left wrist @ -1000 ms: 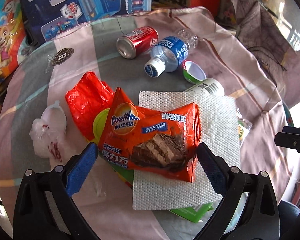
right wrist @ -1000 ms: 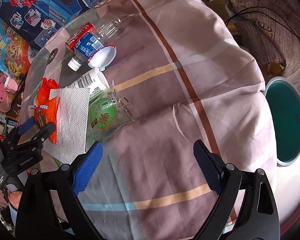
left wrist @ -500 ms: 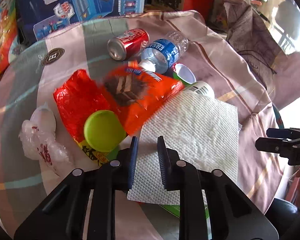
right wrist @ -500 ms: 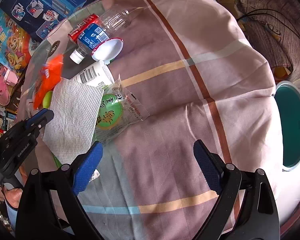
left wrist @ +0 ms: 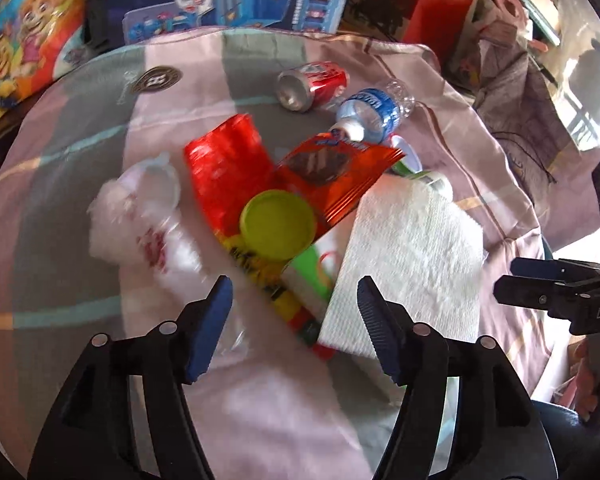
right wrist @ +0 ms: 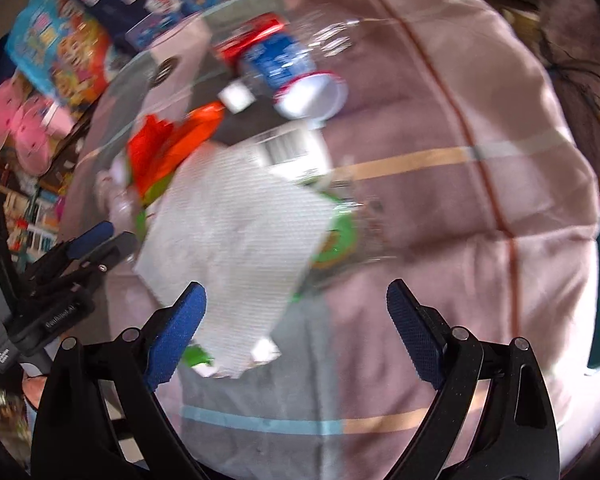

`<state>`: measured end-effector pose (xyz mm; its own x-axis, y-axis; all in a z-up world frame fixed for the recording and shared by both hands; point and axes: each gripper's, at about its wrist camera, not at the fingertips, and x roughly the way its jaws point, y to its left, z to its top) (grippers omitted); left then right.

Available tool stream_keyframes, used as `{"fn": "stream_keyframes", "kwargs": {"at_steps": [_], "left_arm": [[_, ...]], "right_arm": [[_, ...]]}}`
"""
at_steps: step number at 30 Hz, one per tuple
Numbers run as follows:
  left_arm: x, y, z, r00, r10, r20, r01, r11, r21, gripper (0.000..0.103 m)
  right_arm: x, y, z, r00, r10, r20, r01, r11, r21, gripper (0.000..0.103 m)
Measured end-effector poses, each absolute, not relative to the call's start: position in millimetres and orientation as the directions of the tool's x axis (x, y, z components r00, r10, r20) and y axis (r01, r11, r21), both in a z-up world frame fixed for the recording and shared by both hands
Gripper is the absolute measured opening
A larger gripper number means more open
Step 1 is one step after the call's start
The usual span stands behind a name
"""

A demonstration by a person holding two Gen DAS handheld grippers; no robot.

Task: Collect trash
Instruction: 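Grasp the white paper towel with the right gripper while the left grasps the medicine box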

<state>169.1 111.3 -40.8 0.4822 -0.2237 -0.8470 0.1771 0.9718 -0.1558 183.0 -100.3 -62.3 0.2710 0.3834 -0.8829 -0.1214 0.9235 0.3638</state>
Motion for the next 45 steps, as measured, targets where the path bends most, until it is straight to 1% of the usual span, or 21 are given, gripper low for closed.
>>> {"fn": "stream_keyframes", "kwargs": {"at_steps": [5, 7, 10, 14, 16, 17, 18, 19, 20, 21, 22, 23, 24, 26, 30, 33, 35, 41, 45], "left_arm": [[149.9, 141.5, -45.5, 0.488, -0.207, -0.848, 0.113, 0.978, -0.174, 0.069], [144.6, 150.1, -48.0, 0.489, -0.203, -0.848, 0.098, 0.979, -0.178, 0.073], [138.9, 159.7, -52.3, 0.492, -0.201, -0.847, 0.079, 0.979, -0.186, 0.078], [136.7, 165.3, -58.3, 0.483, -0.207, -0.851, 0.06, 0.977, -0.204, 0.079], [134.3, 166.2, -59.6, 0.48, -0.217, -0.85, 0.055, 0.975, -0.217, 0.079], [132.7, 165.9, -60.1, 0.479, -0.221, -0.849, 0.056, 0.973, -0.222, 0.079], [131.6, 165.0, -60.4, 0.478, -0.227, -0.848, 0.059, 0.972, -0.228, 0.079], [129.8, 161.6, -60.8, 0.475, -0.237, -0.848, 0.066, 0.97, -0.233, 0.08], [129.5, 158.9, -61.2, 0.472, -0.242, -0.848, 0.072, 0.969, -0.236, 0.081], [128.2, 152.9, -61.9, 0.465, -0.255, -0.848, 0.087, 0.966, -0.243, 0.082], [128.3, 148.0, -62.8, 0.459, -0.264, -0.849, 0.097, 0.964, -0.248, 0.082], [127.5, 140.2, -63.8, 0.448, -0.278, -0.85, 0.114, 0.96, -0.255, 0.082], [127.0, 135.3, -65.1, 0.441, -0.286, -0.85, 0.124, 0.958, -0.258, 0.082], [124.3, 119.5, -67.2, 0.423, -0.309, -0.852, 0.156, 0.951, -0.267, 0.082], [122.4, 91.3, -74.1, 0.379, -0.342, -0.86, 0.181, 0.939, -0.293, 0.083], [125.8, 74.9, -77.5, 0.355, -0.344, -0.869, 0.156, 0.938, -0.308, 0.083], [129.1, 64.5, -75.9, 0.356, -0.332, -0.874, 0.127, 0.943, -0.307, 0.086], [140.1, 32.4, -69.9, 0.366, -0.248, -0.897, 0.046, 0.968, -0.248, 0.089], [153.7, 16.0, -74.6, 0.366, -0.11, -0.924, -0.012, 0.992, -0.123, 0.091]], "right_arm": [[187.6, -57.0, -71.0, 0.242, 0.397, -0.885, -0.219, 0.911, 0.349, 0.088], [191.2, -46.7, -80.3, 0.228, 0.371, -0.9, -0.229, 0.919, 0.321, 0.088], [195.2, -38.5, -94.6, 0.19, 0.37, -0.909, -0.222, 0.918, 0.327, 0.088], [196.7, -32.5, -95.4, 0.219, 0.382, -0.898, -0.237, 0.913, 0.331, 0.088], [195.9, -34.7, -92.5, 0.226, 0.402, -0.887, -0.24, 0.906, 0.349, 0.077], [194.9, -36.6, -90.8, 0.225, 0.415, -0.882, -0.242, 0.9, 0.362, 0.067], [193.8, -38.2, -89.1, 0.225, 0.425, -0.877, -0.241, 0.896, 0.373, 0.06], [192.2, -39.7, -86.9, 0.228, 0.429, -0.874, -0.243, 0.895, 0.375, 0.057], [190.1, -42.2, -84.0, 0.236, 0.426, -0.873, -0.244, 0.896, 0.371, 0.05], [189.2, -43.7, -81.4, 0.247, 0.424, -0.871, -0.242, 0.898, 0.369, 0.041], [187.5, -47.5, -77.1, 0.263, 0.425, -0.866, -0.239, 0.898, 0.369, 0.035], [185.9, -52.0, -72.9, 0.276, 0.429, -0.86, -0.236, 0.898, 0.372, 0.021], [185.4, -55.5, -69.2, 0.285, 0.434, -0.855, -0.232, 0.897, 0.377, 0.013], [182.1, -66.2, -59.2, 0.322, 0.426, -0.845, -0.234, 0.901, 0.365, 0.007], [176.7, -97.6, -48.6, 0.376, 0.403, -0.834, -0.198, 0.914, 0.353, 0.007], [174.3, -123.5, -51.3, 0.396, 0.376, -0.838, -0.157, 0.927, 0.342, 0.007], [171.6, -137.8, -55.8, 0.397, 0.374, -0.838, -0.137, 0.927, 0.349, 0.007], [159.8, -171.3, -67.8, 0.404, 0.379, -0.833, -0.113, 0.924, 0.365, 0.007], [153.8, -186.7, -73.4, 0.403, 0.408, -0.82, -0.112, 0.911, 0.398, 0.007]]}}
